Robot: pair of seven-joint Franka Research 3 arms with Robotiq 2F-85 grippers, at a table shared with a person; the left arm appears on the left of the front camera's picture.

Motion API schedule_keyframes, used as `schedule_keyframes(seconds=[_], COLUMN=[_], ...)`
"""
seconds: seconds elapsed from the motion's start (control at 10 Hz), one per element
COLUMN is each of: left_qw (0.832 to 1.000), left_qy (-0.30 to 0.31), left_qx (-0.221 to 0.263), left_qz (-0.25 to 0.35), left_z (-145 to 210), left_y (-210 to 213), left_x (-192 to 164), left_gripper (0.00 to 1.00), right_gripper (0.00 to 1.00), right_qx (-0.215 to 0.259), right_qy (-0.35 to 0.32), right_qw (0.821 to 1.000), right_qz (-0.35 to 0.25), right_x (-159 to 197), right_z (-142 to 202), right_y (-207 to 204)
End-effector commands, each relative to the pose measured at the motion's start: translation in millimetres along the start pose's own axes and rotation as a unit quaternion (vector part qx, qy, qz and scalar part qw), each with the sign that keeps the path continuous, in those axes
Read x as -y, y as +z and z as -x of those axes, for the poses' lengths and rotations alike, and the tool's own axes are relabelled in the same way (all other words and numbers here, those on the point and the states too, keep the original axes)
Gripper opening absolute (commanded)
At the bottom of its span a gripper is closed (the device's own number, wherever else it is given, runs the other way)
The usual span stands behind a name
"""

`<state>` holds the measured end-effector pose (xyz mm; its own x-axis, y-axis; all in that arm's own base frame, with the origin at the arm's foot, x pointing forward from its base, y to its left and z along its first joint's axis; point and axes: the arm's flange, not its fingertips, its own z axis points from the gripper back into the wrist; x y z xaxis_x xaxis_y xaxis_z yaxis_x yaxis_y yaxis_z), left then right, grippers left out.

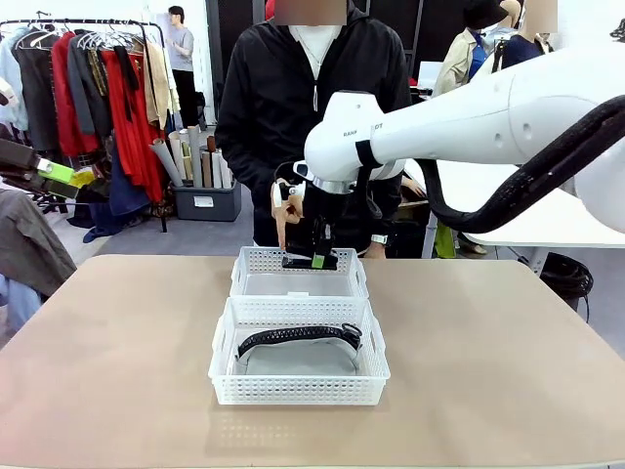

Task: Distribute items into two baskets.
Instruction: Place the picked Stapler into the Organizing basket as instructed by the person.

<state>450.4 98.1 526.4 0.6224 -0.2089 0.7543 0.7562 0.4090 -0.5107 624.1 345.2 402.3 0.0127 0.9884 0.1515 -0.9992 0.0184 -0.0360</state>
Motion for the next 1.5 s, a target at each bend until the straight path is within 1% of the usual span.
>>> schedule_keyframes(seconds=[0.0, 0.4, 0.5, 0.8, 1.2, 1.3, 1.4], left_qw=[1.000, 1.000, 1.000, 1.000, 1.000, 1.000, 1.000], left_qy=[-0.001, -0.001, -0.001, -0.001, -0.001, -0.001, -0.001], left_qx=[0.001, 0.001, 0.001, 0.001, 0.001, 0.001, 0.001], left_qz=[-0.002, -0.002, -0.002, -0.002, -0.002, -0.002, -0.002], left_z=[-0.3, -0.3, -0.3, -0.3, -0.3, -0.3, -0.3], left_y=[0.5, 0.5, 0.5, 0.5, 0.5, 0.5, 0.5], left_x=[1.0, 1.0, 1.0, 1.0, 1.0, 1.0, 1.0], left_gripper=[1.00, 1.00, 1.00, 1.00, 1.00, 1.00, 1.00], right_gripper=[0.00, 0.00, 0.00, 0.00, 0.00, 0.08, 0.28], right_qx=[-0.003, -0.005, -0.005, -0.012, -0.017, -0.018, -0.020], right_qy=[0.016, -0.006, -0.006, -0.008, -0.010, -0.008, -0.007], right_qw=[1.000, 1.000, 1.000, 0.999, 0.999, 0.999, 0.998], right_qz=[0.001, -0.016, -0.015, -0.034, -0.046, -0.049, -0.053], right_x=[9.3, 16.3, 17.1, 20.9, 21.5, 21.7, 21.8], right_z=[-10.6, -12.6, -13.0, -13.5, -14.6, -15.2, -15.8], right_y=[-6.2, -35.0, -40.7, -59.0, -66.5, -66.3, -67.2])
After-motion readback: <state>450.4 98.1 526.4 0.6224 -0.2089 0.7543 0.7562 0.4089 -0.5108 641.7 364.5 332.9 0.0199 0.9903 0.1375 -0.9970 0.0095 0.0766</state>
